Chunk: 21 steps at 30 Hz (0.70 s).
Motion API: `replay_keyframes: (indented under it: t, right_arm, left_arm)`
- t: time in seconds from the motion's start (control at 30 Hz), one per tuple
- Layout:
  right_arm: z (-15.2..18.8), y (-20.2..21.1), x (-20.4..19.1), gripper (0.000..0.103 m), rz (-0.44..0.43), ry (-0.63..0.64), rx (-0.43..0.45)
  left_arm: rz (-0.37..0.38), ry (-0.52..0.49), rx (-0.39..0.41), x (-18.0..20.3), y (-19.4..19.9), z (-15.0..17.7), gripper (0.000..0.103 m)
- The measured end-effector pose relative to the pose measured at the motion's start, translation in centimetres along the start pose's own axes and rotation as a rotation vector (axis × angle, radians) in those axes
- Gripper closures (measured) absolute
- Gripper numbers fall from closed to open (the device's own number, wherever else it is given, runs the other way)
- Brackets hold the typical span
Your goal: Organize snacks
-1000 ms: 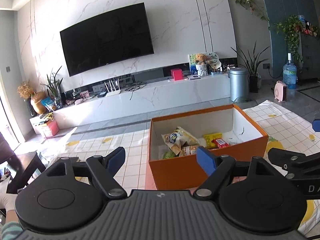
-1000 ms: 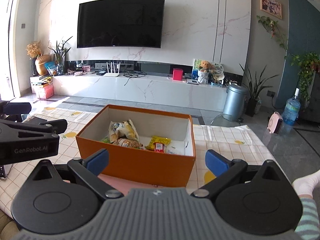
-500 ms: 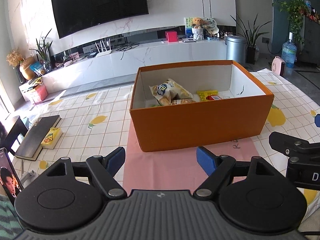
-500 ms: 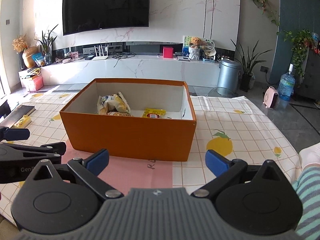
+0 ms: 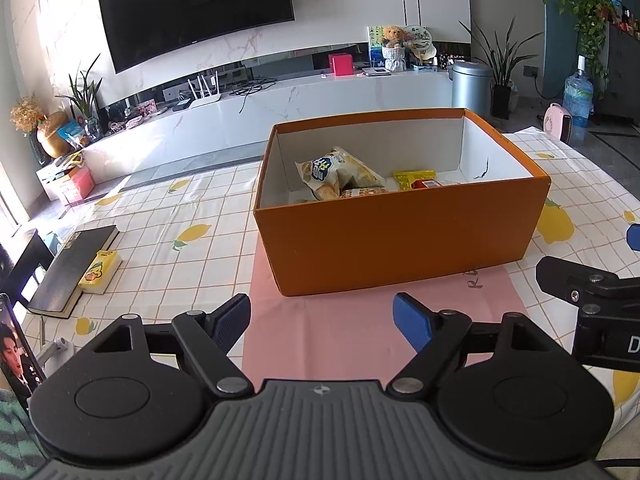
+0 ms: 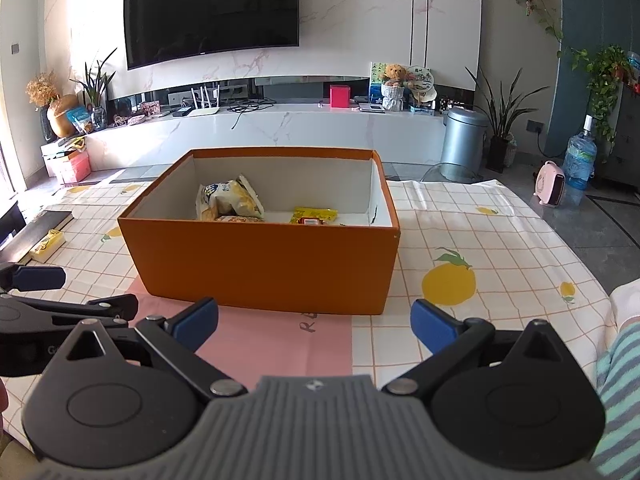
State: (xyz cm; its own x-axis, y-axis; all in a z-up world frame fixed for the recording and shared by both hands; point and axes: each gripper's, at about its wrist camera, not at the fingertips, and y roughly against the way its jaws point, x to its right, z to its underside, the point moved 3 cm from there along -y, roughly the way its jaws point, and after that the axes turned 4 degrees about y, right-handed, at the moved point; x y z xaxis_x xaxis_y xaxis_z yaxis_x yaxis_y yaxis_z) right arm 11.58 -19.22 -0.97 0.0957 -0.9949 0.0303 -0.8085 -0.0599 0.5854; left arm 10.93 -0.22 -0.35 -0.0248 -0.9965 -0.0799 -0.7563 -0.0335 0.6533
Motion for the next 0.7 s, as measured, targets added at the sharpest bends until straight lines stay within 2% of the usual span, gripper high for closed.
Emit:
replay_keyframes:
  t: [0.7]
  right_arm:
    - [-0.01, 0.15, -0.18, 0.004, -0.005, 0.006, 0.002]
  left_arm:
    - [-0.004, 0.014, 0.001, -0.49, 0.30, -0.47, 0.008]
